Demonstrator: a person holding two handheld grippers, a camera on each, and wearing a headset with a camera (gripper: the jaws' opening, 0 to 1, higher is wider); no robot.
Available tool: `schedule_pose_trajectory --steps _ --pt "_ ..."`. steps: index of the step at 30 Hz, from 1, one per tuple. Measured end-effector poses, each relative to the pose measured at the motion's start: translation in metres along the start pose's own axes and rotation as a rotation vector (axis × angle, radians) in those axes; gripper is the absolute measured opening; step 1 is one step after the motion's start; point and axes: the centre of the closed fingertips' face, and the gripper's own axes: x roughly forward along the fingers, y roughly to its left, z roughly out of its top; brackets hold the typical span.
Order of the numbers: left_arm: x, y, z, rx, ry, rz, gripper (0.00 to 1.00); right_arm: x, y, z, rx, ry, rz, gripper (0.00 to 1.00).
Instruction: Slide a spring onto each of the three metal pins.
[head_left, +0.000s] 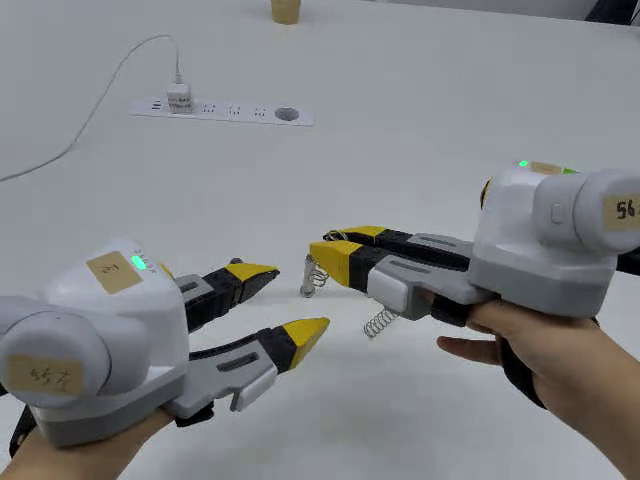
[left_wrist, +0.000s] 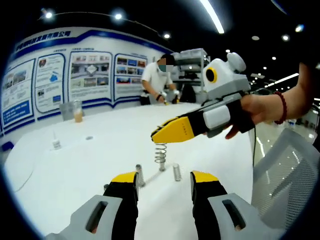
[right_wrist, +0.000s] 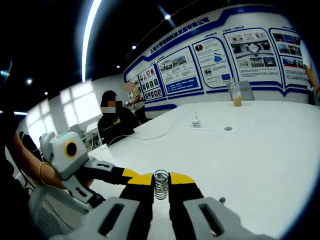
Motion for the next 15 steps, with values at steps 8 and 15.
schedule_pose_trajectory --steps 8,15 --pt "0.002 -0.003 -0.009 0.002 0.034 0.013 0.51 0.011 -0.014 0.001 -0.061 -0.035 -0.045 0.12" --pt "0.002 -0.004 -0.012 -0.019 0.042 0.01 0.57 0.021 -0.026 -0.002 -0.072 -0.034 -0.07 0.12"
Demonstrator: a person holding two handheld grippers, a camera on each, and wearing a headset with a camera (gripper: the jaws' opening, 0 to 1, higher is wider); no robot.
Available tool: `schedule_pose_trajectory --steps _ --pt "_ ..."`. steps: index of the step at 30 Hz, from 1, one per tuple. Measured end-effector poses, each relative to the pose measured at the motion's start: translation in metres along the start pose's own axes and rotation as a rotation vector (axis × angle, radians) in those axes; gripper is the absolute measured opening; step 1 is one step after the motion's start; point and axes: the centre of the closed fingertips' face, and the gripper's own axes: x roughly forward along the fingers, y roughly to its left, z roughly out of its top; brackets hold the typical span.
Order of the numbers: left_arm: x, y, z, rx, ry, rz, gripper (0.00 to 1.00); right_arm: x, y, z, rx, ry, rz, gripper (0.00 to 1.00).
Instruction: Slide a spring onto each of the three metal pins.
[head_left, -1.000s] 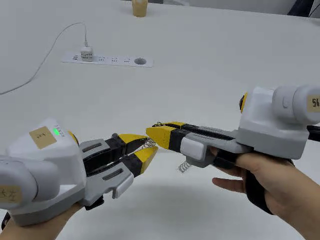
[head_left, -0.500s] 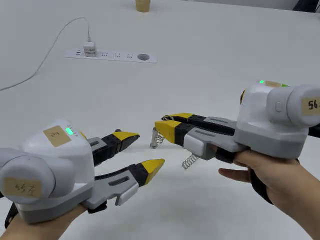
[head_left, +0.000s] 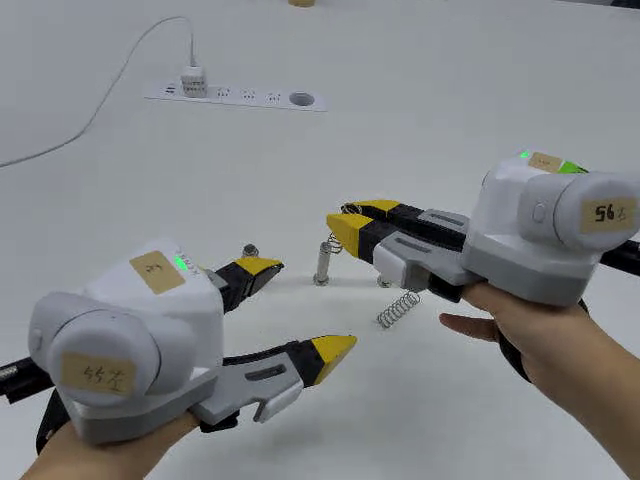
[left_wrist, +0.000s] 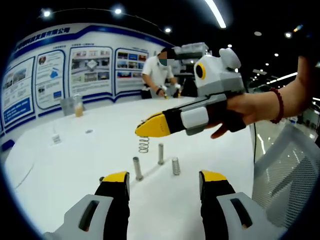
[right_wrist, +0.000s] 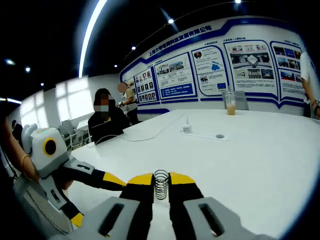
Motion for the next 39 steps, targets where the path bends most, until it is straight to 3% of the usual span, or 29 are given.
schedule_pose_trajectory --steps 13,22,39 --pt "0.002 0.002 -0.008 -0.044 0.018 0.002 0.67 0.017 -0.011 -0.009 -0.029 0.022 -0.023 0.12" --pt "0.004 -0.003 -0.01 -0.055 0.022 -0.017 0.79 0.021 -0.013 -0.016 -0.045 0.041 -0.03 0.12" --pt "0.005 -0.005 -0.012 -0.063 0.029 -0.027 0.81 0.027 -0.012 -0.032 -0.119 0.085 -0.044 0.12"
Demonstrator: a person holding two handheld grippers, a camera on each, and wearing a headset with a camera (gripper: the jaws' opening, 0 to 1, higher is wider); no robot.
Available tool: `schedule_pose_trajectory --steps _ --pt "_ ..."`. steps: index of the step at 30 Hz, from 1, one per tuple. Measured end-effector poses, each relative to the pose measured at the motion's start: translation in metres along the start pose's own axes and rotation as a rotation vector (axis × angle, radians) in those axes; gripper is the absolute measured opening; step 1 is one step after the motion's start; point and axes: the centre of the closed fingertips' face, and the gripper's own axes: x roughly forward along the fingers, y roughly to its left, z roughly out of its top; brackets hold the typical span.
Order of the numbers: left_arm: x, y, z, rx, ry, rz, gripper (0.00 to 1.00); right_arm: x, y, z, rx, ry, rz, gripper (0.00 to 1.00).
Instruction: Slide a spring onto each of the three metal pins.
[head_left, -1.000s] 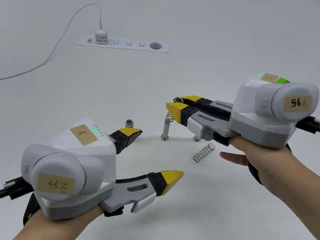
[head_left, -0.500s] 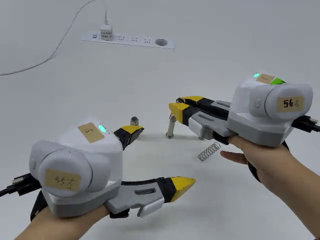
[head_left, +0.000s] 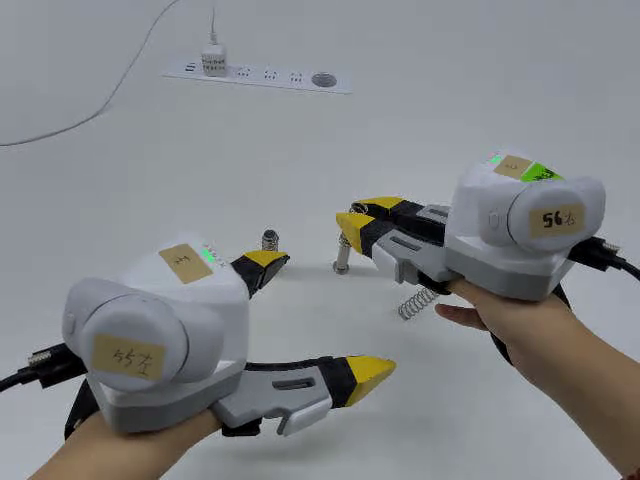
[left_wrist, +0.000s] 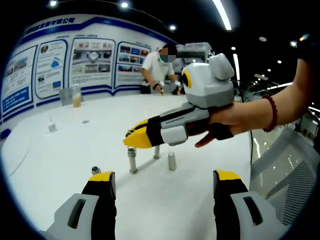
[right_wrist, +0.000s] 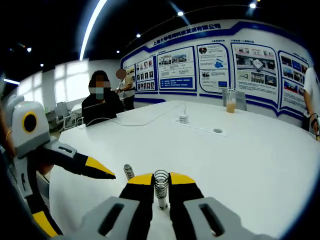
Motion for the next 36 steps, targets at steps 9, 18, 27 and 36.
schedule_pose_trajectory --steps 9,18,27,36 --pt "-0.001 0.001 0.001 -0.007 -0.013 -0.002 0.81 0.005 0.0 -0.011 -0.012 0.031 -0.004 0.12" --pt "0.0 0.002 -0.001 0.005 -0.006 0.005 0.79 0.01 -0.001 -0.024 0.006 0.066 0.0 0.12" --pt "-0.002 0.007 -0.001 0.019 -0.001 0.022 0.78 0.014 0.001 -0.036 -0.003 0.099 0.001 0.12" --pt "-0.002 0.007 -0.001 0.022 -0.001 0.026 0.78 0.015 0.001 -0.039 -0.011 0.113 0.001 0.12"
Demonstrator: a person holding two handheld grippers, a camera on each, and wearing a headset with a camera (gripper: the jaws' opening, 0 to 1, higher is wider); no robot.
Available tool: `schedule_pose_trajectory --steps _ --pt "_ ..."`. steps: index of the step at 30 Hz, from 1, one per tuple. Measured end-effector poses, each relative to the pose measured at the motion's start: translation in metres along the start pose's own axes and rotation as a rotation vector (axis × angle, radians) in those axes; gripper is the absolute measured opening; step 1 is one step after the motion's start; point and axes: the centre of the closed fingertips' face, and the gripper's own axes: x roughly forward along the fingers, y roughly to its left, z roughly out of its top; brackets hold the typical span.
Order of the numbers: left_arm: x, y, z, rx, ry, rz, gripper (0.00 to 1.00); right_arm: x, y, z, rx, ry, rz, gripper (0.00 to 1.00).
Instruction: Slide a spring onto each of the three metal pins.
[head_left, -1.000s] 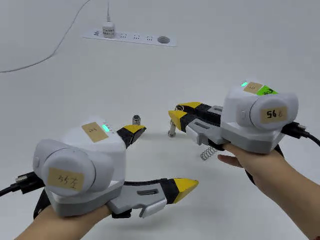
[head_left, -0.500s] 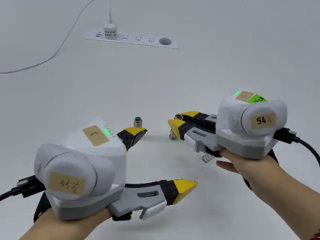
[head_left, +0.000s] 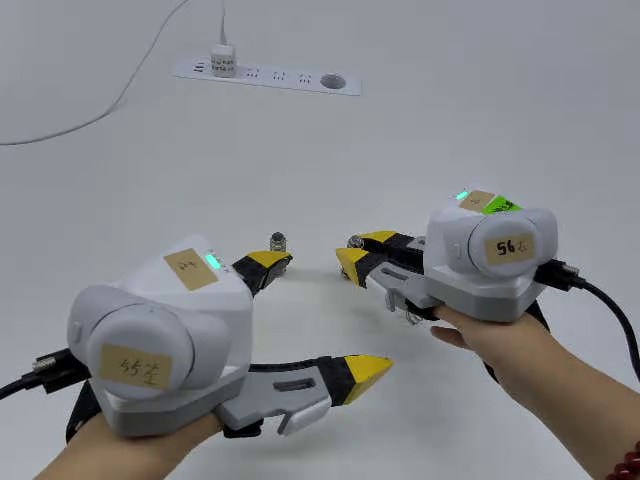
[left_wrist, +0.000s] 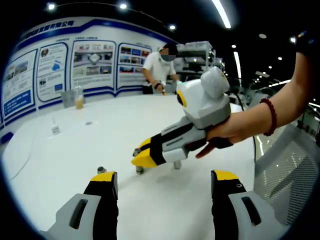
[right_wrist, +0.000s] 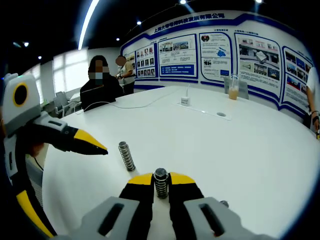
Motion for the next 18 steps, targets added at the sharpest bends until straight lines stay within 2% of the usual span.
schedule_pose_trajectory --steps 8,15,18 --pt "0.0 0.001 -0.001 0.007 0.006 0.009 0.77 -0.006 0.005 0.003 0.01 0.004 0.014 0.2" --pt "-0.001 0.004 0.002 0.012 -0.001 0.026 0.76 -0.02 0.004 0.015 0.035 -0.018 0.016 0.29" --pt "0.0 0.003 0.003 0.021 -0.005 0.027 0.76 -0.028 0.003 0.019 0.025 -0.025 0.011 0.31"
